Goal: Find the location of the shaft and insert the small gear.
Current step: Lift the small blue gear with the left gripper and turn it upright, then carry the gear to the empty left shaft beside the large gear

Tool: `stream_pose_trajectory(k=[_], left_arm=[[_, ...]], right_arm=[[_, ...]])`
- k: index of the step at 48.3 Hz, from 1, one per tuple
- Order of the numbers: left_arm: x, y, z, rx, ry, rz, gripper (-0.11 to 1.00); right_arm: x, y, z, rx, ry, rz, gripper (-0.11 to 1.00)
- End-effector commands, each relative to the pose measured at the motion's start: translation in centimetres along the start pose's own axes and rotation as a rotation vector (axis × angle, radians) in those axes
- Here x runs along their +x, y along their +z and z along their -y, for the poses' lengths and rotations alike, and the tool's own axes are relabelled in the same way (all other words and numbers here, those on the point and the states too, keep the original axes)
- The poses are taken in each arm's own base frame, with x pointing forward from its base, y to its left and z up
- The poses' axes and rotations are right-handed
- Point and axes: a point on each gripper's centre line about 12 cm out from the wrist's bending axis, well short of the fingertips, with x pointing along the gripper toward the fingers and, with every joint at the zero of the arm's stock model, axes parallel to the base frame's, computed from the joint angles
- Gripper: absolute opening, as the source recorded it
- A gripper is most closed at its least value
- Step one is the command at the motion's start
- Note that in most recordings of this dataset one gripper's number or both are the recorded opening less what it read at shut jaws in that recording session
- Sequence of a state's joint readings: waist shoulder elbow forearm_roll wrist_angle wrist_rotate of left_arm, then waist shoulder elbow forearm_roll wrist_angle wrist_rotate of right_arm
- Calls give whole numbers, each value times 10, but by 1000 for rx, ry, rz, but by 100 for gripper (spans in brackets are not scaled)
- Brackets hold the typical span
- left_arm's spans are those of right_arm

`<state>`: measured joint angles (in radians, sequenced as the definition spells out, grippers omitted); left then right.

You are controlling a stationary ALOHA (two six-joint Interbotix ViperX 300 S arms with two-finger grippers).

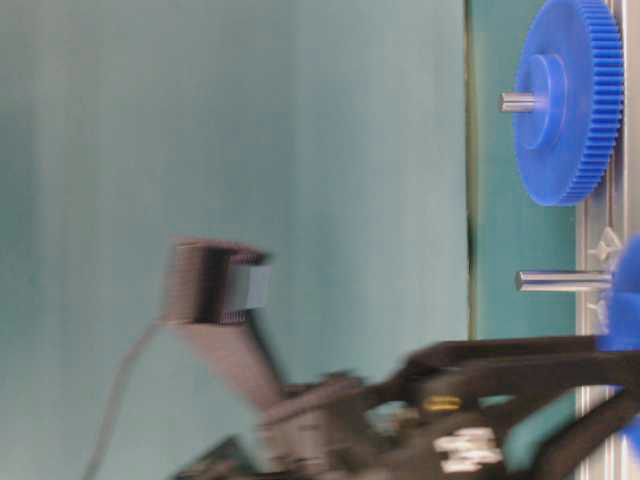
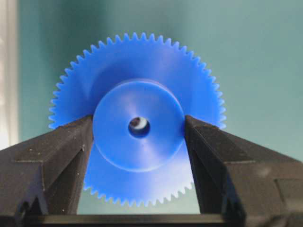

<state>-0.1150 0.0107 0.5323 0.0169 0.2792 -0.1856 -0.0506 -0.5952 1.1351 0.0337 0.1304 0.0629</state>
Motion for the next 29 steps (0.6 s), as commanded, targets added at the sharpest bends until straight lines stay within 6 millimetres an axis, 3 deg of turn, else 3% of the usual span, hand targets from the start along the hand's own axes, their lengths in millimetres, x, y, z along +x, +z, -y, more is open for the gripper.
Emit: stream_pose_trajectory(k=[1, 8, 13, 21, 29], left_arm=[[-32, 31, -3, -6, 2, 89, 65], [-58, 50, -20, 28, 38, 125, 65], [-66, 56, -36, 65, 72, 147, 65], [-63, 62, -55, 107, 111, 149, 65], [-47, 57, -65, 128, 129, 109, 65]], right_arm=[[-1, 6, -1, 7, 4, 37, 12], [-1, 8, 0, 7, 3, 64, 12], [-1, 9, 0, 7, 4, 74, 12], [-1, 7, 0, 9, 3, 71, 12], [-1, 7, 0, 8, 2, 72, 12]])
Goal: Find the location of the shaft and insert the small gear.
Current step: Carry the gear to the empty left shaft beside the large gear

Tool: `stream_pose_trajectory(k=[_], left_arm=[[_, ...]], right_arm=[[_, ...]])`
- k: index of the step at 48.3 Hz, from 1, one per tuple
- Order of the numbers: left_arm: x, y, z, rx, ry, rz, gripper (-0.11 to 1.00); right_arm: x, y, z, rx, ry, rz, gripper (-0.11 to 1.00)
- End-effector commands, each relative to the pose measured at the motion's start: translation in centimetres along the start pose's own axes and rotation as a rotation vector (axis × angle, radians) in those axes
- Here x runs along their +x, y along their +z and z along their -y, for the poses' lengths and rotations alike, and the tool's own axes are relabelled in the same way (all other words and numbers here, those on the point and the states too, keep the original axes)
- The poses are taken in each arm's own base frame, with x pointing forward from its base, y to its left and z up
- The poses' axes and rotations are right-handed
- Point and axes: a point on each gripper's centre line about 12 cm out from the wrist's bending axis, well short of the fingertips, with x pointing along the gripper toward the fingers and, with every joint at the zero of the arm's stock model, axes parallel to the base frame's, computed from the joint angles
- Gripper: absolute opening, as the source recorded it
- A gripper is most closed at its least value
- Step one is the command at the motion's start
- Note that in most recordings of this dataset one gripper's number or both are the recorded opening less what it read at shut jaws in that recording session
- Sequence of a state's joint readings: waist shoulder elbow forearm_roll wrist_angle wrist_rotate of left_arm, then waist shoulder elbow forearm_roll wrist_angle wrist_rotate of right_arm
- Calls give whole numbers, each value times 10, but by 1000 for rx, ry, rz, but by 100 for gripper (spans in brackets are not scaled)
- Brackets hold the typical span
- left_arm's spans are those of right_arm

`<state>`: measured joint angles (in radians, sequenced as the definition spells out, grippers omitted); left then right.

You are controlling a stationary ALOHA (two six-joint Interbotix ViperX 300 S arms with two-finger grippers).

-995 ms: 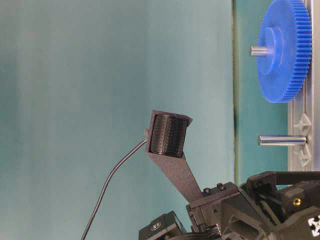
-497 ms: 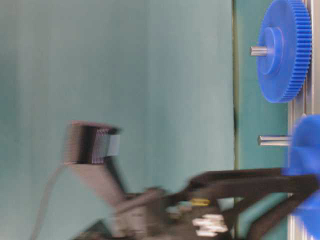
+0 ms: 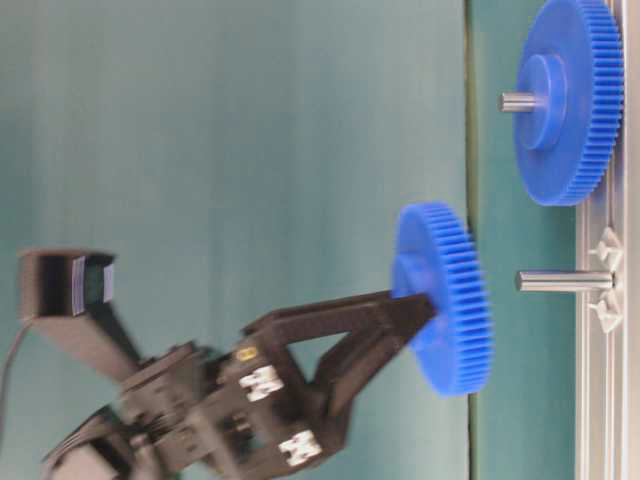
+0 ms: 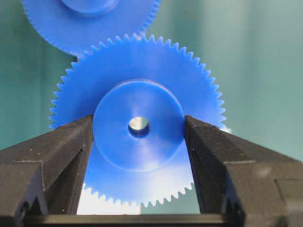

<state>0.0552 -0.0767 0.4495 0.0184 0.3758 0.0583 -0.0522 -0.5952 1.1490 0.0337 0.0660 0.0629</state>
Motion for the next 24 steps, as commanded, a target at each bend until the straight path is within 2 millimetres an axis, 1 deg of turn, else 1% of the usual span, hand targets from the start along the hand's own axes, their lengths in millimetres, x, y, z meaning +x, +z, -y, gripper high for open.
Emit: stream_pose_trajectory(k=[1, 4, 11, 17, 24], left_arm=[[-1, 9, -6, 4, 12, 25, 65], [8, 5, -5, 5, 11, 10, 65], [20, -1, -6, 6, 10, -6, 65], [25, -4, -10, 0, 17, -15, 65], [25, -6, -17, -12, 30, -20, 65]], right_arm=[[-1, 5, 0, 7, 1, 22, 12], [-1, 4, 0, 9, 0, 18, 12], [-1, 3, 0, 9, 0, 18, 12], [-1, 2, 0, 9, 0, 15, 12], [-1, 1, 1, 9, -2, 12, 12]])
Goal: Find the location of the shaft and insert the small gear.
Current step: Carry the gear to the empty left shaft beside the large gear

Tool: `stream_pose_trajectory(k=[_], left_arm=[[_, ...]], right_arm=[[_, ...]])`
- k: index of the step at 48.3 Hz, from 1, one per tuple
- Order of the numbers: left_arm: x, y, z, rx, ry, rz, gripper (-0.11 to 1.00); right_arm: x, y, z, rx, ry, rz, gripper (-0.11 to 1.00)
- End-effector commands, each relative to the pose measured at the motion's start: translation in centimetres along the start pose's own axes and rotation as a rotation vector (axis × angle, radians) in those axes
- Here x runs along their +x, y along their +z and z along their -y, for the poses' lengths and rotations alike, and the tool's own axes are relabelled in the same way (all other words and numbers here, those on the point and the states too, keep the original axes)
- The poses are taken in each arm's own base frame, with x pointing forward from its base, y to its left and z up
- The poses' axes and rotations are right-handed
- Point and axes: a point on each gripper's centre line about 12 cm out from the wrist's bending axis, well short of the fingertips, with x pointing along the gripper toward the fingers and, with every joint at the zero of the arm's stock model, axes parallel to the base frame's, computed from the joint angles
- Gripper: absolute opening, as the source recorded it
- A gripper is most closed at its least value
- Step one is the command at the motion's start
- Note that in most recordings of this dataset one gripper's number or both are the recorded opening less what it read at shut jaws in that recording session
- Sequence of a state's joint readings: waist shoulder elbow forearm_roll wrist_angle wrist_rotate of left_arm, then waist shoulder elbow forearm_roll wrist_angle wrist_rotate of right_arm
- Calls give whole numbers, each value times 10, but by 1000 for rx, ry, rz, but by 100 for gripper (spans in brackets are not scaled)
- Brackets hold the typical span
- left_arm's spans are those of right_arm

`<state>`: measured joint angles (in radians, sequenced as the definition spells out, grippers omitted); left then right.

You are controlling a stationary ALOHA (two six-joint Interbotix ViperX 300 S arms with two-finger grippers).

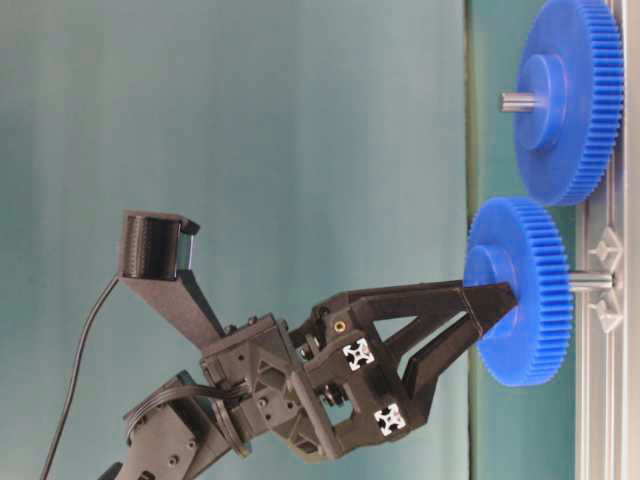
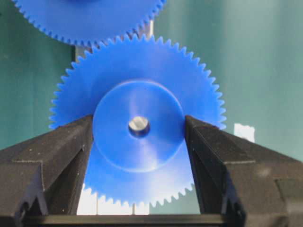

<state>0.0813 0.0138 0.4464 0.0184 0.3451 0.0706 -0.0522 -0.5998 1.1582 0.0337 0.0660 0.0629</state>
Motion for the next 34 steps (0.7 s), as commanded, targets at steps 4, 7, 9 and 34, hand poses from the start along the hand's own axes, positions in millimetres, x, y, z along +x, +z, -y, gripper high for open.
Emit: stream_pose_trajectory(k=[4, 7, 9, 34], left_arm=[[-7, 12, -13, -14, 24, 42, 65], [-7, 12, -15, -17, 28, 45, 65], [-5, 11, -15, -18, 29, 45, 65], [-1, 8, -20, -27, 35, 35, 65]], right_arm=[[-1, 4, 0, 9, 0, 17, 12], [-1, 4, 0, 9, -1, 19, 12], [-1, 3, 0, 9, 0, 15, 12], [-2, 5, 0, 9, 0, 23, 12]])
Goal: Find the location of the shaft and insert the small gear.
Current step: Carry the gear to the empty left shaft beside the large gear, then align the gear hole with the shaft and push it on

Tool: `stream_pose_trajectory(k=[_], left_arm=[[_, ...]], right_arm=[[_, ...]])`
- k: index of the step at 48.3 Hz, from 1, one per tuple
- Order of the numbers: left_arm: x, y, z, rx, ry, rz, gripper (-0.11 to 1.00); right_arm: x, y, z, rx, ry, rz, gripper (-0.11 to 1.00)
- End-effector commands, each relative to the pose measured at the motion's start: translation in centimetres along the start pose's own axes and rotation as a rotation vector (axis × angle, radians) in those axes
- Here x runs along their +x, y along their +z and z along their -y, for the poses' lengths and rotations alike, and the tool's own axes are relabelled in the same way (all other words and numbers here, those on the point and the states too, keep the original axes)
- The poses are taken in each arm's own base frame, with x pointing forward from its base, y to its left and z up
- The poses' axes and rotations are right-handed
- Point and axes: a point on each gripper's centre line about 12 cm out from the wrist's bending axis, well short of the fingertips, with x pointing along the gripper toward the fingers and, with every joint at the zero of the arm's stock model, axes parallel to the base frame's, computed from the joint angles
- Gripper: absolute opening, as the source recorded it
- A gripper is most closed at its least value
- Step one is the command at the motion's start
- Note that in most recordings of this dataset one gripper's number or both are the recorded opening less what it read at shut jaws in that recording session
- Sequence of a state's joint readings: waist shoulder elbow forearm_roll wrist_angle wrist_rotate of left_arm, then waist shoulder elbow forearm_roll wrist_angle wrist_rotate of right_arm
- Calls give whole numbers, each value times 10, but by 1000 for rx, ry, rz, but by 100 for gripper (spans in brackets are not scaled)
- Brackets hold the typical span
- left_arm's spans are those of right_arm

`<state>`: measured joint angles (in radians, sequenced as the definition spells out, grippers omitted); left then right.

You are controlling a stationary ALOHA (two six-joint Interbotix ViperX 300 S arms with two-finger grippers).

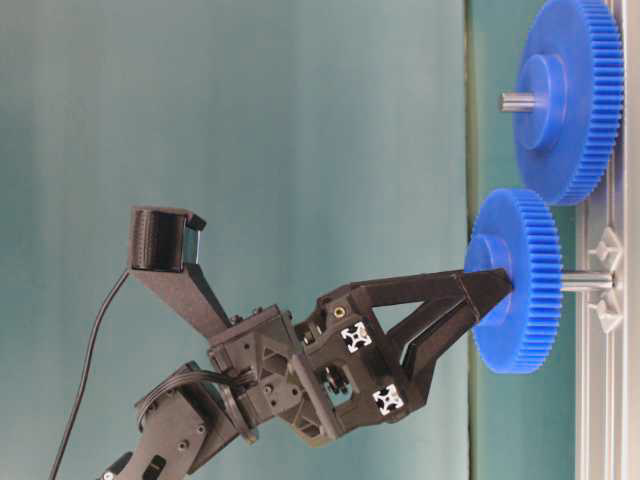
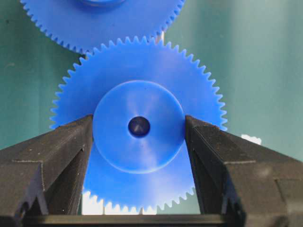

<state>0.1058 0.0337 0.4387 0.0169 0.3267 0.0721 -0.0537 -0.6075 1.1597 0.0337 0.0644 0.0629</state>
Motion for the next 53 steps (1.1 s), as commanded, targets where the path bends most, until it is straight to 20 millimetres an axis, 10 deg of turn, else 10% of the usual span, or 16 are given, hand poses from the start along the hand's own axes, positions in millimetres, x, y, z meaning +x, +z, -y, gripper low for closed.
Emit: stream_pose_trajectory(k=[1, 40, 53], left_arm=[[-7, 8, -10, -11, 20, 32, 65], [-8, 17, -10, 1, 21, 53, 65], [-10, 19, -9, 6, 20, 63, 85]], right_arm=[[-1, 4, 0, 8, 1, 15, 12], [0, 0, 0, 11, 1, 11, 12], [0, -1, 0, 12, 1, 14, 12]])
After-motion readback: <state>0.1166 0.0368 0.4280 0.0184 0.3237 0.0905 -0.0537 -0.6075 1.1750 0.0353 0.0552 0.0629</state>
